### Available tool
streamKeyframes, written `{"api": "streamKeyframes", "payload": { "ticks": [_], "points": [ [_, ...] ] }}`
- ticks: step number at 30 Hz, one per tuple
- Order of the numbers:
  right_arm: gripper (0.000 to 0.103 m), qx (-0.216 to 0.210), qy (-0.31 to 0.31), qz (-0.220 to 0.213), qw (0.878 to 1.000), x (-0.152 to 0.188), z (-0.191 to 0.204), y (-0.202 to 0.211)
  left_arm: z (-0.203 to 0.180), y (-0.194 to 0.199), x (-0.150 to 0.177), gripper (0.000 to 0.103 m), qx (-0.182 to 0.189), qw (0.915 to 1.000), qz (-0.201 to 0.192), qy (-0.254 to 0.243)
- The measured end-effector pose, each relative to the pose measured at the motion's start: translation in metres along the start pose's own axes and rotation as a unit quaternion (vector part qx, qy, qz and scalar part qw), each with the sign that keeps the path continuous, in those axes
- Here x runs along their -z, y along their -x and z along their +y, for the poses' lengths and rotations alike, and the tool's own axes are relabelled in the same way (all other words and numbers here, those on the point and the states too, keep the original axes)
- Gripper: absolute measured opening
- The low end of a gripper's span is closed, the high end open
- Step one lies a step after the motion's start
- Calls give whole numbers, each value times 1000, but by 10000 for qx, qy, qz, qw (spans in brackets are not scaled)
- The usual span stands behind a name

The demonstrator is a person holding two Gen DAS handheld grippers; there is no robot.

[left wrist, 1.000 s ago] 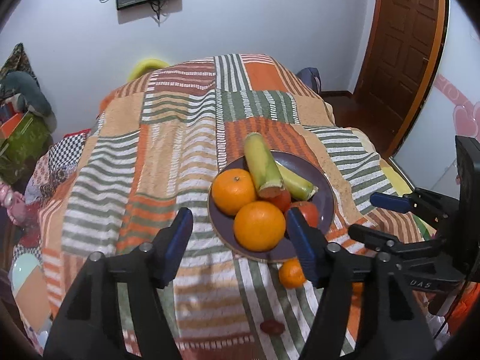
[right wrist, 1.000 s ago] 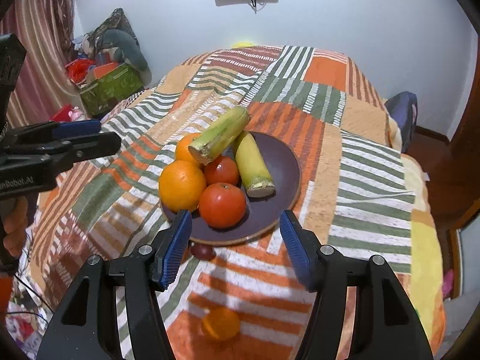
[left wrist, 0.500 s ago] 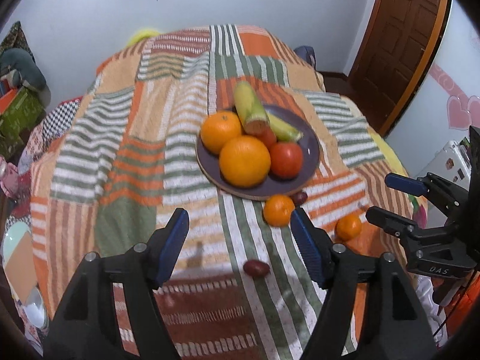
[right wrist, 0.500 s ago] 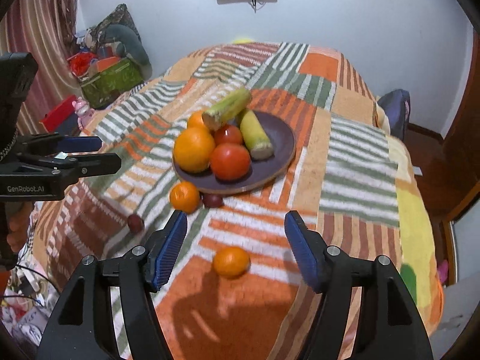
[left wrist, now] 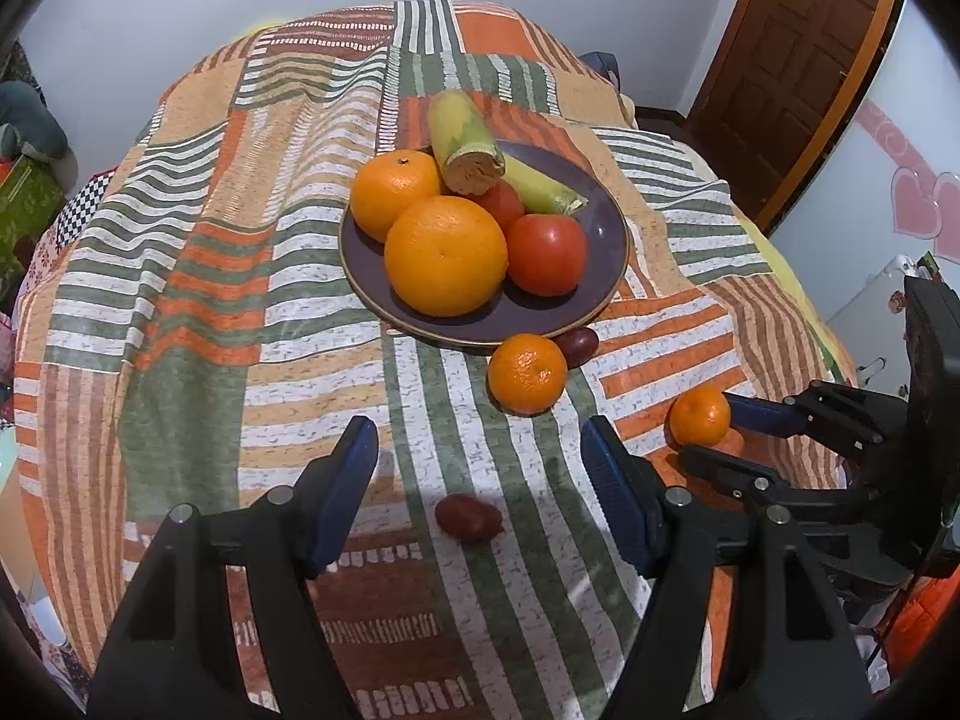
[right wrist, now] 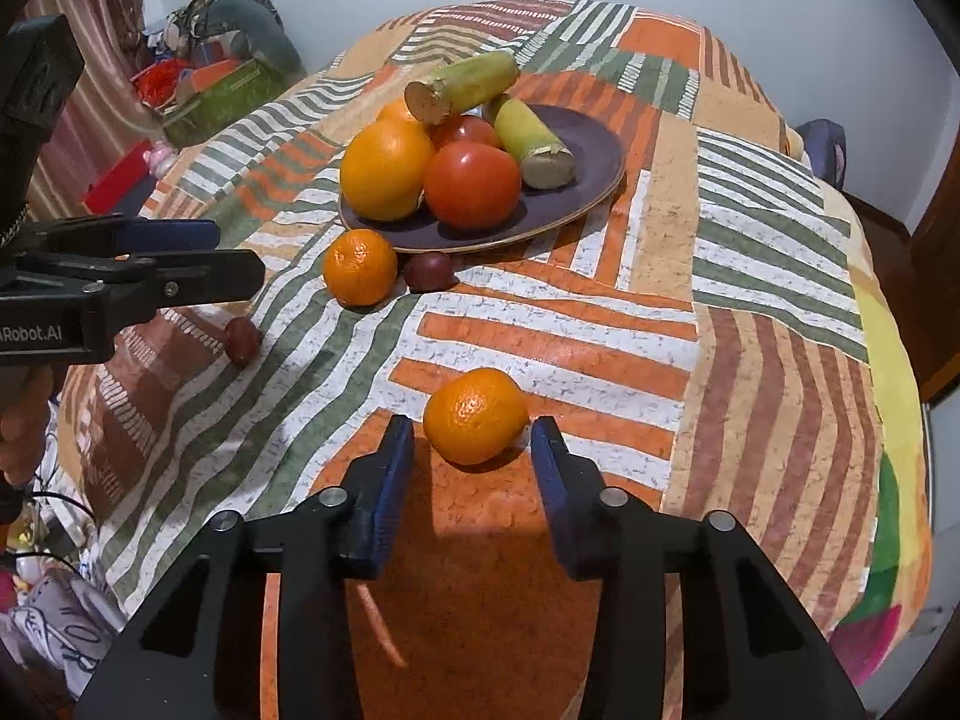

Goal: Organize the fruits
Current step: 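Grasp a mandarin with the left tool while the right tool grasps another mandarin, then place the mandarin on the plate rim with the left tool while the right tool places its mandarin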

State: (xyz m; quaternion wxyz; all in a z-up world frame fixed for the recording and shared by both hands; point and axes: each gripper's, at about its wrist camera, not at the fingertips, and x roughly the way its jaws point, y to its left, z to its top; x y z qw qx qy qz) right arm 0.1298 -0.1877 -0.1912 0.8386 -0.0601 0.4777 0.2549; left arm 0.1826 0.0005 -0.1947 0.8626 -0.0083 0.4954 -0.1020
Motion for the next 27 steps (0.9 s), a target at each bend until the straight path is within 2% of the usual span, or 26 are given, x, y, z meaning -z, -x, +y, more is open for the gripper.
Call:
{"api": "streamKeyframes", "payload": {
  "ticks": [5,15,22,24,27],
  "points": [
    [33,-104,-49,-50,9999,0,-3,-1,-2,-13,-7,70,106,9999,111,20],
    [32,-104,-4,-193,9998,-6,-8,8,-12,-40,-18,69,160,9994,311,-4],
    [32,-18,-92,-351,9993,-14,-18,15,-12,-56,-25,52,377,9981,477,102],
    [32,-29,-136,-384,9992,-15,-21,16,-13,-60,-25,38,390,9979,512,74],
    [32,-34,-156,-407,9990,-18,-24,17,-15,-59,-23,37,296,9986,430,-74]
  ]
}}
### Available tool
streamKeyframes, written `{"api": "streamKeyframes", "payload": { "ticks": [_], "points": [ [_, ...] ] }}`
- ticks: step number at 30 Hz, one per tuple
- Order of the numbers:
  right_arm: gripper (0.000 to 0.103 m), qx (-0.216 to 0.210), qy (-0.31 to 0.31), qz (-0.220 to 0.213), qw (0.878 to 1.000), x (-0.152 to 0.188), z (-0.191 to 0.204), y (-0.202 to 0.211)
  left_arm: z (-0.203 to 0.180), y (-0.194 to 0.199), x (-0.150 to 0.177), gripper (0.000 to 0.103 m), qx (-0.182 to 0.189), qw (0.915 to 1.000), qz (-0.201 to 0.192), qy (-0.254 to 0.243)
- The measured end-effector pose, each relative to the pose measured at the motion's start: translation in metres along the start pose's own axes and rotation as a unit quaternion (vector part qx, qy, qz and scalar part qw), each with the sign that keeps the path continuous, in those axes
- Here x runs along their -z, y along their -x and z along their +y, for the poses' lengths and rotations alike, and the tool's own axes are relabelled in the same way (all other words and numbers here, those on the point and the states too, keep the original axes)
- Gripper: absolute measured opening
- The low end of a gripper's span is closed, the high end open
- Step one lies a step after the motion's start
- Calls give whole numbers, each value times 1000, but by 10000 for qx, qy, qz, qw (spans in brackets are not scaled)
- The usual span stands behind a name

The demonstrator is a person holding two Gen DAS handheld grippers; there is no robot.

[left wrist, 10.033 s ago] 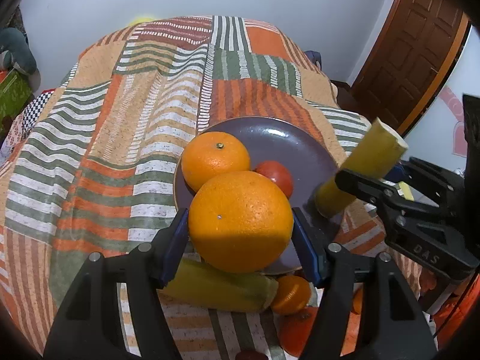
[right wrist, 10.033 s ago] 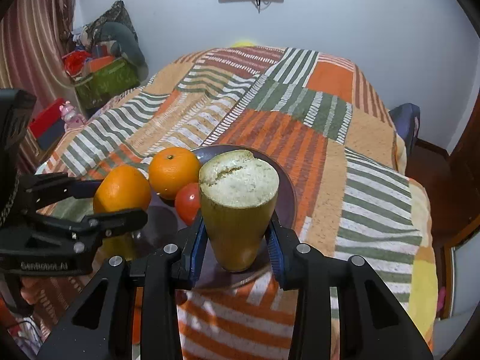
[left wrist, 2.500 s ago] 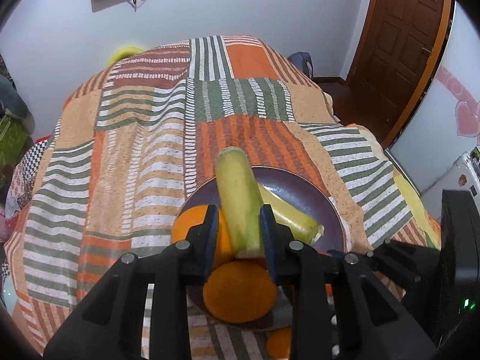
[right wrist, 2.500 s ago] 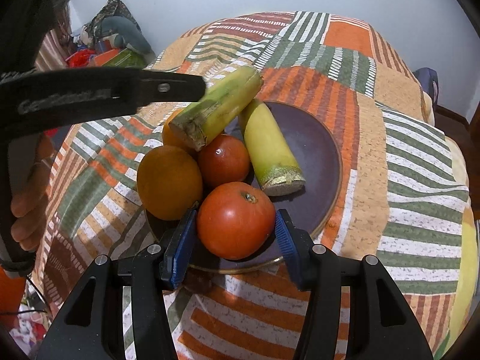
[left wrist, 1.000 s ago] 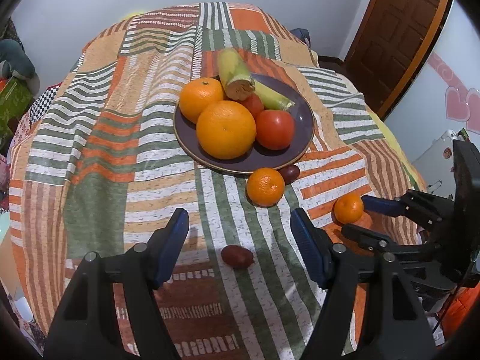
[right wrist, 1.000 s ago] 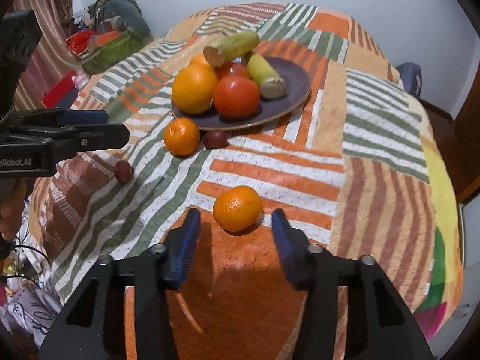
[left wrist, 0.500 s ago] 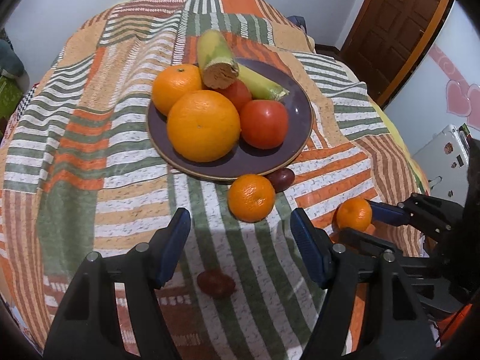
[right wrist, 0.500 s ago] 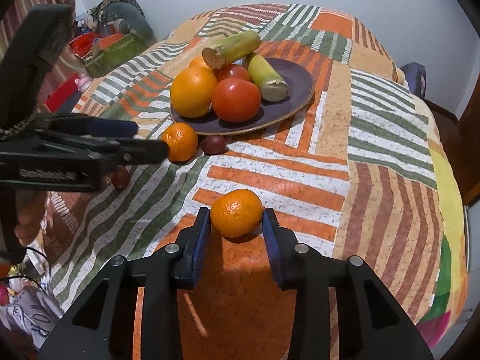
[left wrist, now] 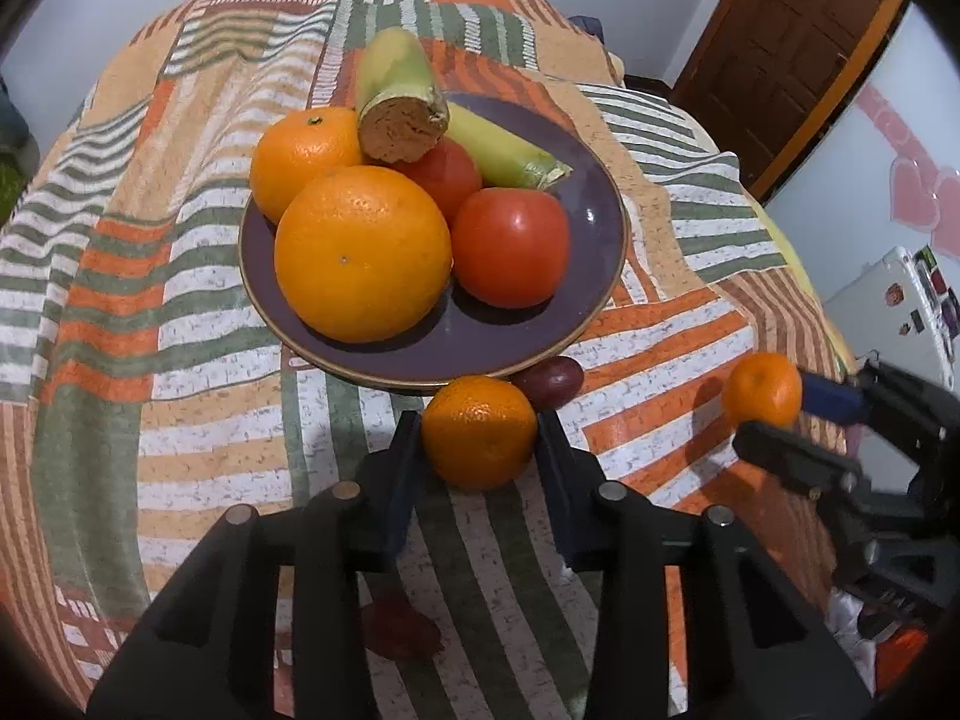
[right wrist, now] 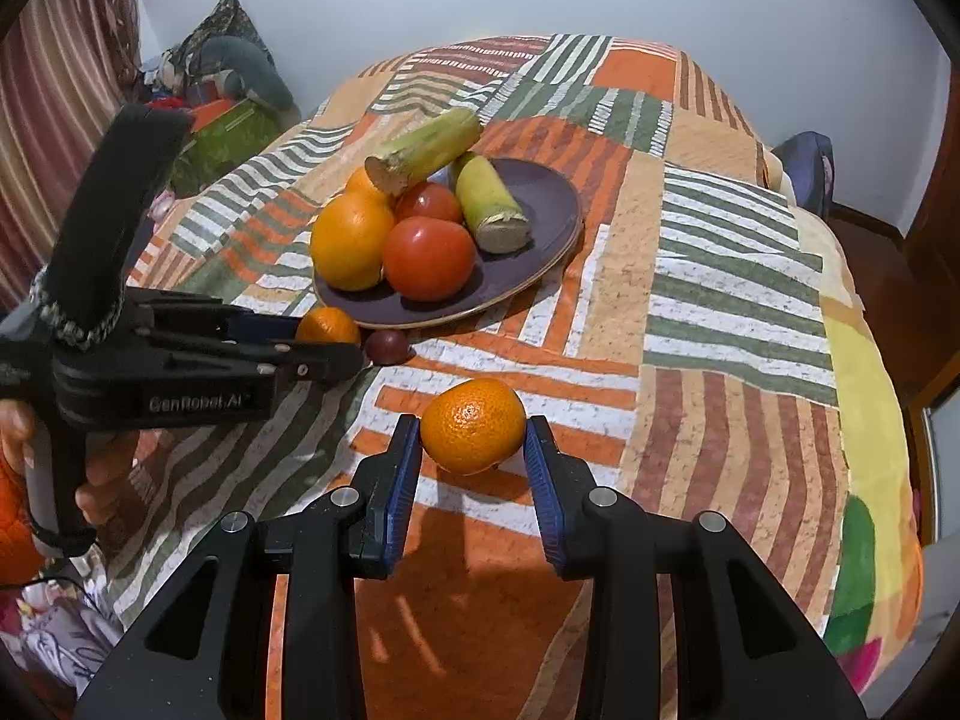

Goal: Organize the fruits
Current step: 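Place the mandarin on the plate rim with the left tool while the right tool places its mandarin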

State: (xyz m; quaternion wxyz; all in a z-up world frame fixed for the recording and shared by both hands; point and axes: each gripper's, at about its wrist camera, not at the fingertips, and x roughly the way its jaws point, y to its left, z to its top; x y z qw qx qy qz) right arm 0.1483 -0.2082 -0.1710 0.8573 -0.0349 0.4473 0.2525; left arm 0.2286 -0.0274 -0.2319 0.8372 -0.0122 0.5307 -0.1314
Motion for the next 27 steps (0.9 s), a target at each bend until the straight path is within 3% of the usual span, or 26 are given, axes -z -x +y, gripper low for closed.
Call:
{"api": "streamKeyframes", "payload": {
  "ticks": [12,27],
  "points": [
    [32,-16,3,-248,9997,-27,-5,-5,-2,23,-14,37,3,9991,-426,-50],
    [32,-4,7,-227,9997,-58,-11,-44,7,0,-24,37,103,9993,-305,186]
  ]
}}
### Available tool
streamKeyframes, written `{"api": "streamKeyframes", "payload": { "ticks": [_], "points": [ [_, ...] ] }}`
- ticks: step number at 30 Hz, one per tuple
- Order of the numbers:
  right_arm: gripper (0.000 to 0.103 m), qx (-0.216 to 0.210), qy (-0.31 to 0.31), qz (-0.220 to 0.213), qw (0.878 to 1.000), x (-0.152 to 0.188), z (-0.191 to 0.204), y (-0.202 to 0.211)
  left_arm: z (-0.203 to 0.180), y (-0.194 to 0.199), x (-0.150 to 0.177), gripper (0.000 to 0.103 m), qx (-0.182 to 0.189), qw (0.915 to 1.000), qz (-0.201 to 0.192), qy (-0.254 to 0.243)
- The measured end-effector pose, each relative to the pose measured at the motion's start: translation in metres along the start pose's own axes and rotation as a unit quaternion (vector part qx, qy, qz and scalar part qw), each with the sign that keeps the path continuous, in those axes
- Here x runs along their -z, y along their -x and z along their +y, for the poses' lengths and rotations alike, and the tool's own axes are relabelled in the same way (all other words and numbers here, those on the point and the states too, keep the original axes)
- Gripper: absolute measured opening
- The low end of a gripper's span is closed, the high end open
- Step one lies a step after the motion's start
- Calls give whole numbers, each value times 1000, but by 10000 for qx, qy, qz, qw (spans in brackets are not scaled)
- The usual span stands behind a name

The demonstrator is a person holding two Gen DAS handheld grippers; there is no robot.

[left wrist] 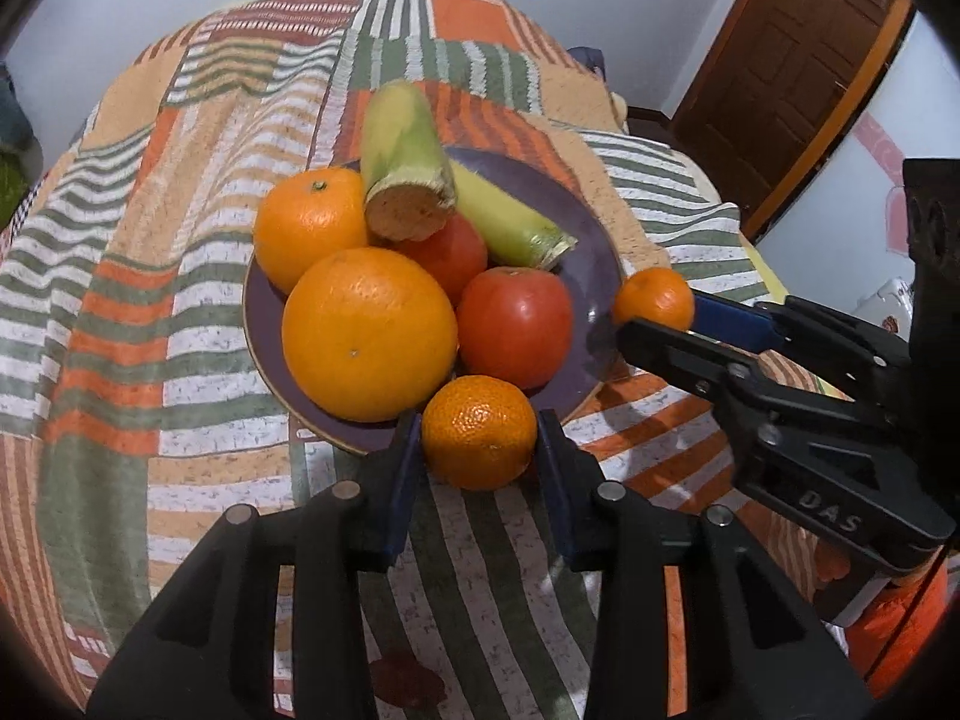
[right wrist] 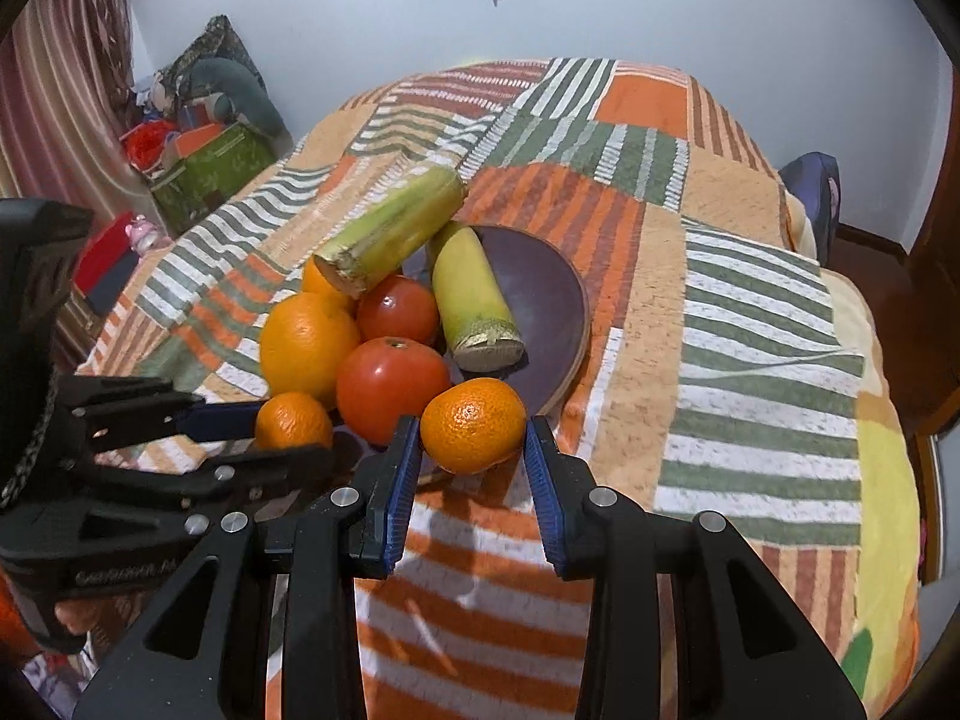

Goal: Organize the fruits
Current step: 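Place the mandarin on the plate rim with the left tool while the right tool places its mandarin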

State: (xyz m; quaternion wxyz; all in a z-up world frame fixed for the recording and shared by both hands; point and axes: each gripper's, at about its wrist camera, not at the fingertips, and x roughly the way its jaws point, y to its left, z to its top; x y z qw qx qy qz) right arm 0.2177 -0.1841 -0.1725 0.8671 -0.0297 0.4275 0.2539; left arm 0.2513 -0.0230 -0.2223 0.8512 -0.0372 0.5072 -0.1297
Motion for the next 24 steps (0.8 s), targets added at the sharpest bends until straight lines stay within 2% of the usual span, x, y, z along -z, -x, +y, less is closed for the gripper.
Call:
{"api": "streamKeyframes", "payload": {
  "ticks": [6,9,14,24],
  "points": [
    [33,45,7,74,10000,-2,-1,-15,-1,0,1,37,13,10000,-54,-21],
    [33,67,14,58,10000,-3,-1,-14,0,-3,1,43,18,10000,1,-64],
    [35,94,57,104,9999,-3,0,-14,3,-4,1,44,46,10000,33,16],
    [35,46,67,121,9999,1,4,0,7,23,5,44,-73,9998,-209,21]
  ]
}}
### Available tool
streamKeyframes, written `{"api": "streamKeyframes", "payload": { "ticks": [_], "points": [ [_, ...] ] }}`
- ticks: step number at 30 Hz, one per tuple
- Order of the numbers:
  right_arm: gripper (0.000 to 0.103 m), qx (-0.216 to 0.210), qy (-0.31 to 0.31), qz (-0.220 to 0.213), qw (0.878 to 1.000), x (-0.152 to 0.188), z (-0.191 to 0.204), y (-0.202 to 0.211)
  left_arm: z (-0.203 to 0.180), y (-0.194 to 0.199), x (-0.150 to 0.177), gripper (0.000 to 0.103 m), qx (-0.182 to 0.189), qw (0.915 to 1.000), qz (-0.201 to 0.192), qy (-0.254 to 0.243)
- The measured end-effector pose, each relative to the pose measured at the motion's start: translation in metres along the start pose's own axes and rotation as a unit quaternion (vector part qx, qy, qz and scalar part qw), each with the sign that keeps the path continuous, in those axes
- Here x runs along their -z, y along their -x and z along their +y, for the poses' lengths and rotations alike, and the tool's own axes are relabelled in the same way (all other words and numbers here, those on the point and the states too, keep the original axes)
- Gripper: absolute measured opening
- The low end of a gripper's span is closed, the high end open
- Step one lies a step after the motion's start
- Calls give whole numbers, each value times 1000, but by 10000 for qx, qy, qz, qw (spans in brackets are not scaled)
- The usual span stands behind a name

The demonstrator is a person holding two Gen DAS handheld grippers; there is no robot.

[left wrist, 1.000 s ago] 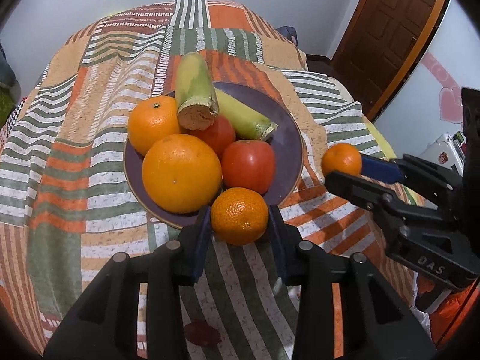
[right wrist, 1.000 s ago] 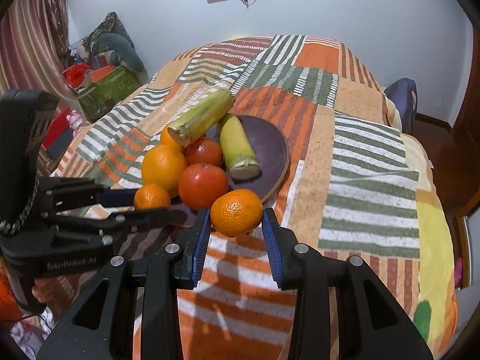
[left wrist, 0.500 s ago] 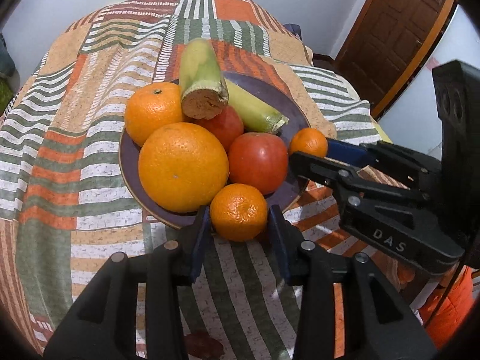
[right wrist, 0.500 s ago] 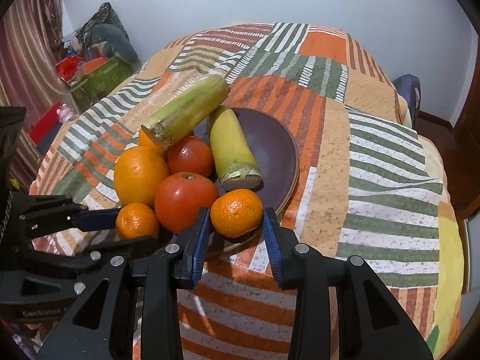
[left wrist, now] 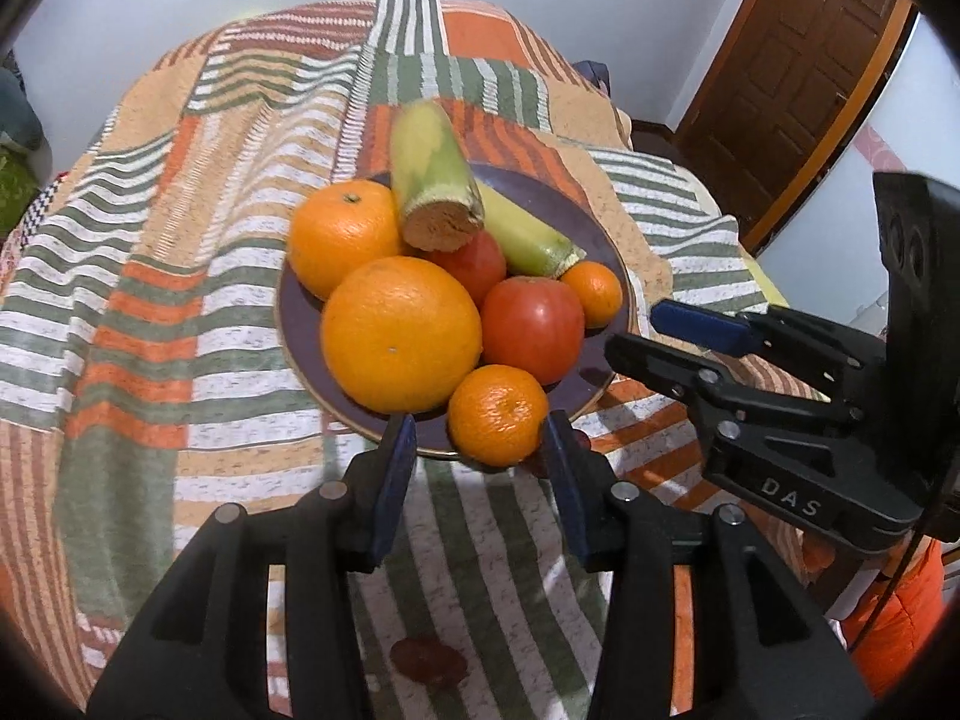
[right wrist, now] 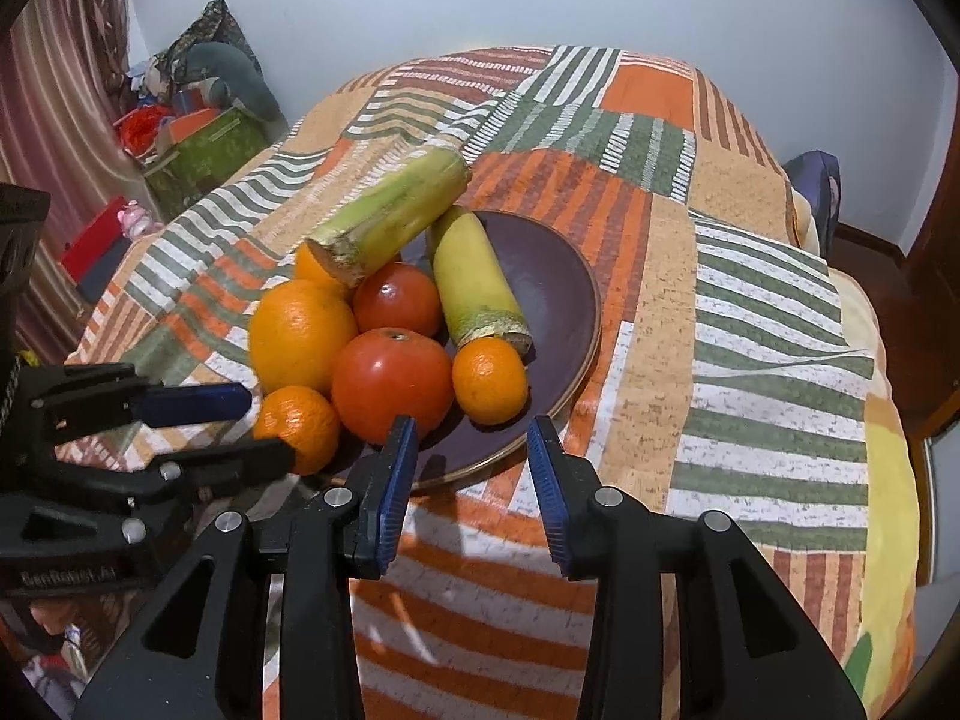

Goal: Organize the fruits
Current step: 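Place the mandarin on the plate rim with the left tool while the right tool places its mandarin, then grasp a small red date from the quilt with the left tool while the right tool grasps another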

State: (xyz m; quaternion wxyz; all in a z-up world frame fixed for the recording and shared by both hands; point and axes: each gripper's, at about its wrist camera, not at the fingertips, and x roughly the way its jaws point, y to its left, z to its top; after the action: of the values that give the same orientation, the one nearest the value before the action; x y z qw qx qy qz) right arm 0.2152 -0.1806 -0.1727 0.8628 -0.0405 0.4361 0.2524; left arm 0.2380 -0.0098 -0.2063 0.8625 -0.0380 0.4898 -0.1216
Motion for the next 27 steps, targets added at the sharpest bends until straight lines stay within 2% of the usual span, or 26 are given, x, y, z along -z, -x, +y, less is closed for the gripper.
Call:
{"api": "streamKeyframes", "payload": {
  "ticks": [9,17,20,22,24,27],
  "points": [
    [35,-310,-13,31,9995,9,16,11,18,25,11,44,-142,9997,-130,155],
    [35,-534,160,400,9976,19,39,-11,30,29,25,44,-228,9996,28,131],
    [35,-498,200,490,9974,20,43,-21,34,29,32,44,-196,9996,91,177],
    [33,-468,197,495,9975,19,43,-24,35,28,36,44,-164,9996,136,205],
    [25,-434,223,483,9976,18,43,-25,34,27,40,44,-143,9995,172,208],
    [21,-375,262,470,9978,19,44,-24,32,26,43,44,-103,9995,229,203]
  ]
}}
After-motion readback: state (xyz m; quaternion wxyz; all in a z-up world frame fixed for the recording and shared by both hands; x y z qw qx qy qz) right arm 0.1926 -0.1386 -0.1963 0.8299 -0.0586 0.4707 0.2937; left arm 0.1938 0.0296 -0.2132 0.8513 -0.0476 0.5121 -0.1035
